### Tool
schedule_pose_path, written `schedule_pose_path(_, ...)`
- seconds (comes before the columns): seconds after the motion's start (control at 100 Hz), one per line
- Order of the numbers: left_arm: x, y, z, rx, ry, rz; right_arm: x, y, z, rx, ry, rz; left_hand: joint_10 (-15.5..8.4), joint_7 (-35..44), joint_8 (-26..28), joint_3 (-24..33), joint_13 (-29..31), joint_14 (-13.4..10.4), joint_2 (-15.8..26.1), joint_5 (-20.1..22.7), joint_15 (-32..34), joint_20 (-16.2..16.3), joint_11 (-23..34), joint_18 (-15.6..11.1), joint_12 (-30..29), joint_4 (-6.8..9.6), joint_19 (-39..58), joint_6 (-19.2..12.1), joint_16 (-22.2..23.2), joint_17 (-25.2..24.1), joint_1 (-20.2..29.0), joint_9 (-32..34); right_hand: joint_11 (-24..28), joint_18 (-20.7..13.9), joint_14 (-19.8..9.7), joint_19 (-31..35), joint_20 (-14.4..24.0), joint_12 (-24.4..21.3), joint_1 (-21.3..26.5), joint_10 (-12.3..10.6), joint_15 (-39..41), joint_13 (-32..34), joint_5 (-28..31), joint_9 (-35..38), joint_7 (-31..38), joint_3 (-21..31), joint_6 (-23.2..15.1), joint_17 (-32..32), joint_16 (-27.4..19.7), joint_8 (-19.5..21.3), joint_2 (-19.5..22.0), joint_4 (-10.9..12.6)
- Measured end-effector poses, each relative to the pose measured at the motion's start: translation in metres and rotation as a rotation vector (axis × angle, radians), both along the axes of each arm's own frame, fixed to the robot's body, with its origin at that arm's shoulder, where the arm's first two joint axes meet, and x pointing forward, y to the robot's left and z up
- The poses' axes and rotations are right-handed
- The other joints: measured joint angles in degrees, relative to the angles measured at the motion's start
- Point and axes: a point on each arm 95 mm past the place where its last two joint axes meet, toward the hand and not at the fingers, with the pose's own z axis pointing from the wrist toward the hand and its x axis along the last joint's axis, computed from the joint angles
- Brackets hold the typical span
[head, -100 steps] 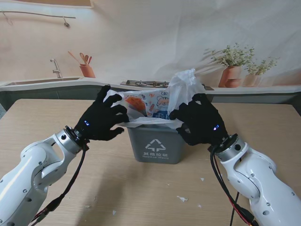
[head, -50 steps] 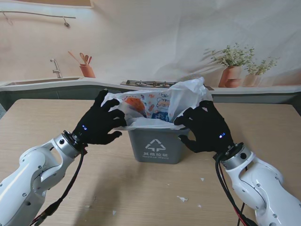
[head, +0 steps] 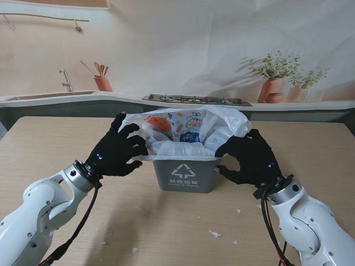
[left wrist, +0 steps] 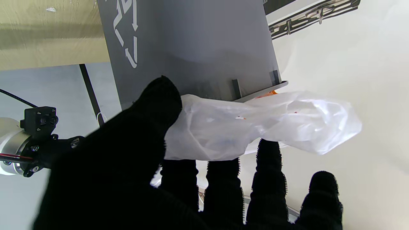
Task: Fit the garbage bag over the bin
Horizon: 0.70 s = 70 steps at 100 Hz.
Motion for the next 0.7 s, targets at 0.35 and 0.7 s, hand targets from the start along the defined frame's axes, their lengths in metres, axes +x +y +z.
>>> schedule_pose_path(0.35, -0.002, 0.004, -0.012, -0.008, 0.011, 0.018, 0.003, -0.011, -0.018, 0.022, 0.054, 0.0, -0.63, -0.05, -0.92, 0.0, 0.02, -0.2, -0.38, 0.0, 0.49, 0.0, 0.52, 0.0, 0.14, -0.01, 0.0, -0.01, 0.0, 0.0, -0.02, -0.26, 0.07, 0.0, -0.65, 0.55, 0.0, 1.0, 0.46, 0.0, 0.0, 0.0, 3.43, 0.52, -0.1, -0.06, -1.21, 0.13, -0.05, -3.67, 0.0, 0.0)
schedule_pose_path(0.7, 0.003, 0.01, -0.024, 0.005, 0.05, 0.048, 0.006, -0.019, -0.033, 0.03, 0.106, -0.022, -0.71, -0.05, -1.97, 0.04, 0.03, -0.18, -0.85, 0.0, 0.52, 0.0, 0.53, 0.0, 0.15, -0.02, 0.0, -0.51, 0.0, 0.0, -0.02, -0.82, 0.08, 0.27, -0.69, 0.55, 0.0, 1.27, 0.46, 0.0, 0.0, 0.0, 4.73, 0.52, -0.74, -0.04, -1.35, 0.13, -0.05, -6.23, 0.0, 0.0)
